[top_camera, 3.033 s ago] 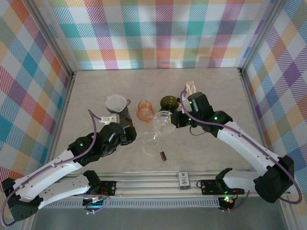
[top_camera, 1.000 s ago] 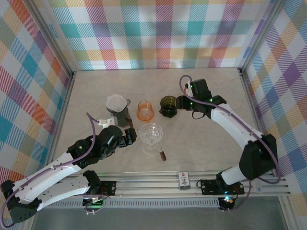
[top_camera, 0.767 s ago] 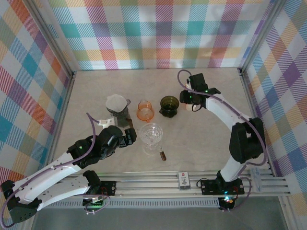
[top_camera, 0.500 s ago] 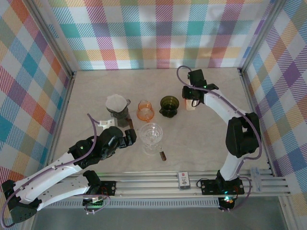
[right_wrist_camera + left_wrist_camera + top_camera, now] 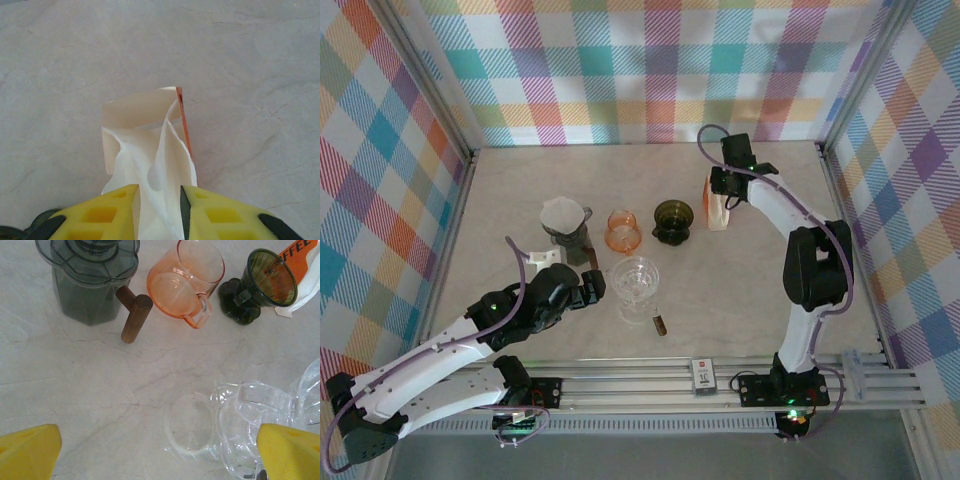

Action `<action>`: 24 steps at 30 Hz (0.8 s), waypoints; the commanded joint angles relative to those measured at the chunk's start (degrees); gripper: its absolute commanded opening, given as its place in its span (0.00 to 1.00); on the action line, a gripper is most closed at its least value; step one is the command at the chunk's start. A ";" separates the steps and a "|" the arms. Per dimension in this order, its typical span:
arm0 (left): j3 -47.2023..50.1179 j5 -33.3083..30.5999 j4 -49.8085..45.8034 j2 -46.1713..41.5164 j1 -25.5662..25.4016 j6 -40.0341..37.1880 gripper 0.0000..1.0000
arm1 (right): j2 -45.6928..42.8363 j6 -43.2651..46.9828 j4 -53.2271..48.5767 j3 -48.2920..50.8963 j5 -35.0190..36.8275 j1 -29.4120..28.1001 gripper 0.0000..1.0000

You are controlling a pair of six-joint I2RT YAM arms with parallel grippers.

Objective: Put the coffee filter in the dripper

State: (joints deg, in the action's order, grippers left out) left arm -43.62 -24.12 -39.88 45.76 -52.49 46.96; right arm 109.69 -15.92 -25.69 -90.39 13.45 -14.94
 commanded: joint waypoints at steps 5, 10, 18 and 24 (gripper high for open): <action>0.50 -0.80 1.47 0.03 -0.51 0.22 1.00 | 2.54 -2.21 -1.03 -3.82 -1.19 0.87 0.30; 0.50 -0.84 1.46 0.08 -0.51 0.26 1.00 | 4.15 -2.81 -1.72 -5.27 -1.60 1.10 0.30; 0.60 -0.95 0.98 -0.15 -0.51 0.26 1.00 | 5.44 -3.80 -2.16 -5.93 -1.59 1.67 0.26; 0.75 -1.01 1.11 -0.14 -0.55 0.35 1.00 | 6.33 -4.18 -2.35 -6.02 -2.09 1.80 0.23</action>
State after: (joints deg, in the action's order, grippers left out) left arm -43.62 -24.12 -39.88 45.80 -52.49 46.98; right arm 115.11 -19.07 -27.16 -94.72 12.36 -13.50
